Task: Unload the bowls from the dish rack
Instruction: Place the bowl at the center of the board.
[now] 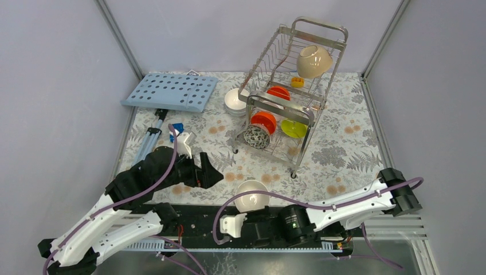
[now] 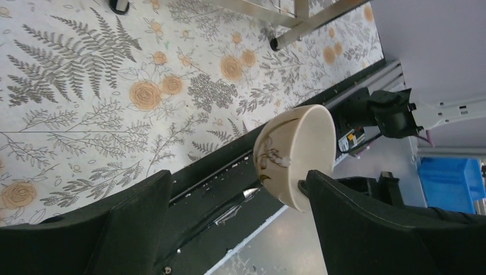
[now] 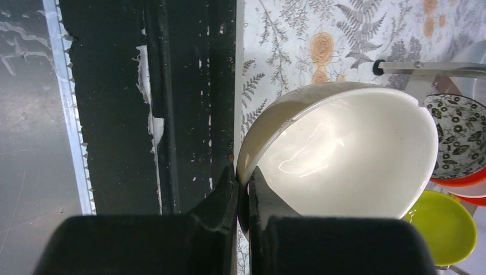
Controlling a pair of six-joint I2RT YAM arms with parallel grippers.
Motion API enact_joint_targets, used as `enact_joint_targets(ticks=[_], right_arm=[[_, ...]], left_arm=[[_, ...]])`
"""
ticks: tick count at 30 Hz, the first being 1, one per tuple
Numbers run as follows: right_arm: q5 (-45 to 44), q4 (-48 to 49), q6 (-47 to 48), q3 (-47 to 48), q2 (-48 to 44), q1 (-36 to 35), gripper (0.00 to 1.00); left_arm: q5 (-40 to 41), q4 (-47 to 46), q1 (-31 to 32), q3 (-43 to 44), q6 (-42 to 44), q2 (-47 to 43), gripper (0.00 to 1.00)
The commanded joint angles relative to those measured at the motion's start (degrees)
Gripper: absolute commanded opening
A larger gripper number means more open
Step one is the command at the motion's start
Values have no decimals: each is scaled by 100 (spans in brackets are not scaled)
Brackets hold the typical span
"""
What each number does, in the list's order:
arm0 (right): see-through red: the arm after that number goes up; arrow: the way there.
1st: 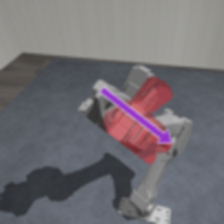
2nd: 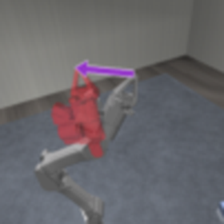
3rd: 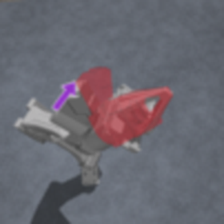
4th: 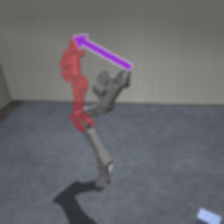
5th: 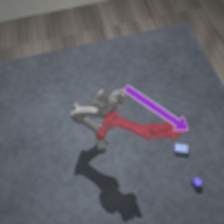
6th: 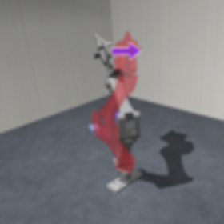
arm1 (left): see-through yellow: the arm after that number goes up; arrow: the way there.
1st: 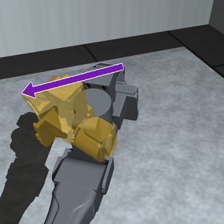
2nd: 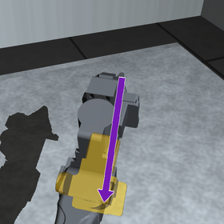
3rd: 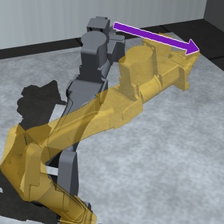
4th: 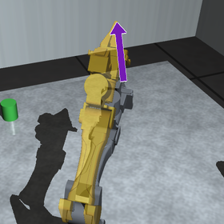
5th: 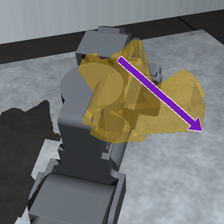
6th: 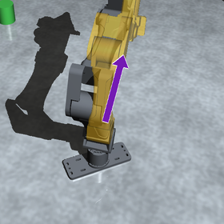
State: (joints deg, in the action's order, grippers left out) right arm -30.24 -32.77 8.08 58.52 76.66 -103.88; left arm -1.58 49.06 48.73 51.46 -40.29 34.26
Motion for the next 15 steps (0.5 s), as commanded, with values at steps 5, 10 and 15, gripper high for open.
enact_joint_targets(ticks=[5,10,15], right_arm=[[49,267,123,334,549,-28,0],[64,289,260,569,795,-27,0],[61,289,414,787,980,-26,0]], left_arm=[[-823,-147,26,184,507,393,84],[-837,-144,226,20,559,515,79],[-371,-150,819,-138,458,789,73]])
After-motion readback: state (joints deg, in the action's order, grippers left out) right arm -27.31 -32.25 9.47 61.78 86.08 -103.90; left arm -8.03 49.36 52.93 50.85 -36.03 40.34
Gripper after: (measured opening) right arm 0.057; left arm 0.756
